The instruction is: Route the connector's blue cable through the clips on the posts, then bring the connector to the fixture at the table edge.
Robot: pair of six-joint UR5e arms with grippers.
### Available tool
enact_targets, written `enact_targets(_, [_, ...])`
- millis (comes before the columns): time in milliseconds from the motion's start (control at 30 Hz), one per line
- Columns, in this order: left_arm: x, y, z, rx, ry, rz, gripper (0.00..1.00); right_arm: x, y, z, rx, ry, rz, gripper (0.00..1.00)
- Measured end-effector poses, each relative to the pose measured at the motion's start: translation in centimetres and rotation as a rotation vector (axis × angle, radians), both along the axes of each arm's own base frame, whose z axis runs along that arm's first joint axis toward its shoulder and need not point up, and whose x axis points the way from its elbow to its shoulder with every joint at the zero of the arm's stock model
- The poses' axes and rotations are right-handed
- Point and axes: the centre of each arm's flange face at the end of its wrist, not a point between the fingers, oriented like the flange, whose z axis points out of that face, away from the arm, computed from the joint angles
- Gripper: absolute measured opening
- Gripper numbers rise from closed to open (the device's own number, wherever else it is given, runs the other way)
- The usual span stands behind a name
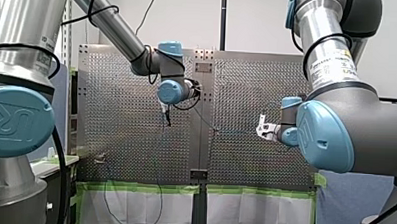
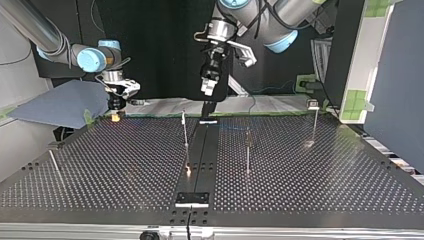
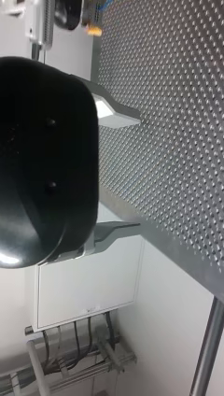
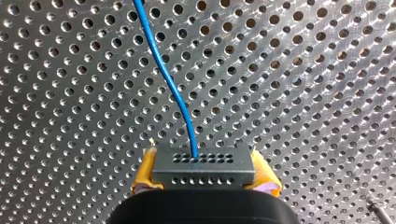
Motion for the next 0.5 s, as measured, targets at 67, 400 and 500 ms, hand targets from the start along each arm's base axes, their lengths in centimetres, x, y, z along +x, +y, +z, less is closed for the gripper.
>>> enact_targets(67, [-0.2, 0.3, -1.2, 0.009, 0.010, 0.002, 1.00, 0.0, 0.0, 0.0, 0.001, 0.000, 0.000, 0.00])
enact_targets(400, [-1.4, 1.9, -4.9, 0.046, 0.027, 0.032, 1.00, 0.0, 0.0, 0.0, 0.002, 0.000, 0.000, 0.00])
enact_targets(500, [-1.9, 2.4, -5.6, 0.051, 0.025, 0.036, 1.00, 0.0, 0.0, 0.0, 0.002, 0.000, 0.000, 0.00])
